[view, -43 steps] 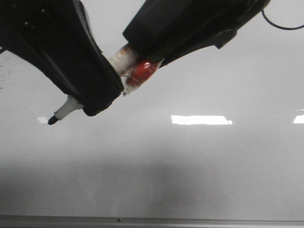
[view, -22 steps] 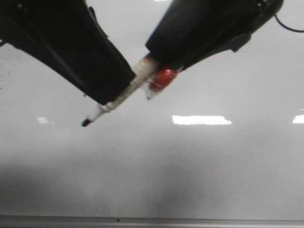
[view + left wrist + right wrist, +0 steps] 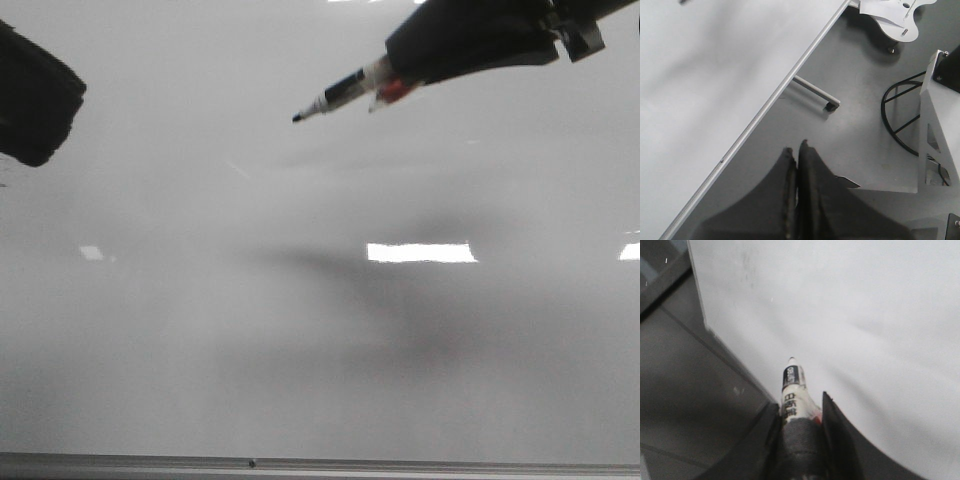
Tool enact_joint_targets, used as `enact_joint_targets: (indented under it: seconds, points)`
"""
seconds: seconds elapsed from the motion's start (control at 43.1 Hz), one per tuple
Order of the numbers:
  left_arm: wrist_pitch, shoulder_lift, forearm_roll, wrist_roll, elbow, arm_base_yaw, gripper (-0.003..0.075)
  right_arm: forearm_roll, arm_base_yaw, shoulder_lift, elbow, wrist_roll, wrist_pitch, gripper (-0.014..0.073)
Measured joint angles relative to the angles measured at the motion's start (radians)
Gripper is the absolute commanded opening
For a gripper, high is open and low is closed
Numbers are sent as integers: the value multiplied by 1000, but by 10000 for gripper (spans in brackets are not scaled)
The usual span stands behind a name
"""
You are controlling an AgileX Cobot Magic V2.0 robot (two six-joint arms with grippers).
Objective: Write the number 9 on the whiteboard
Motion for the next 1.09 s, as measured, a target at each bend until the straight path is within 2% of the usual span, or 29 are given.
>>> enact_joint_targets:
  seconds: [0.139,0.418,0.627,0.859,1.091]
  points:
    - [-5,-18,-11,1,8,0,-19,93,0,20,0,-55,-130,-98]
    - [-9,-18,-13,1,8,0,-19,126,0,109,2,-65,-266,-98]
    - [-10,-18,-14,1,8,0,-19,183,14,150,-28,-114,-265,-98]
    - [-11,-18,-17,1,8,0,-19,196,100,243,-88,-124,-263,-98]
    - [-11,-18,-19,2,8,0,-19,196,87,232,22,-124,-262,-98]
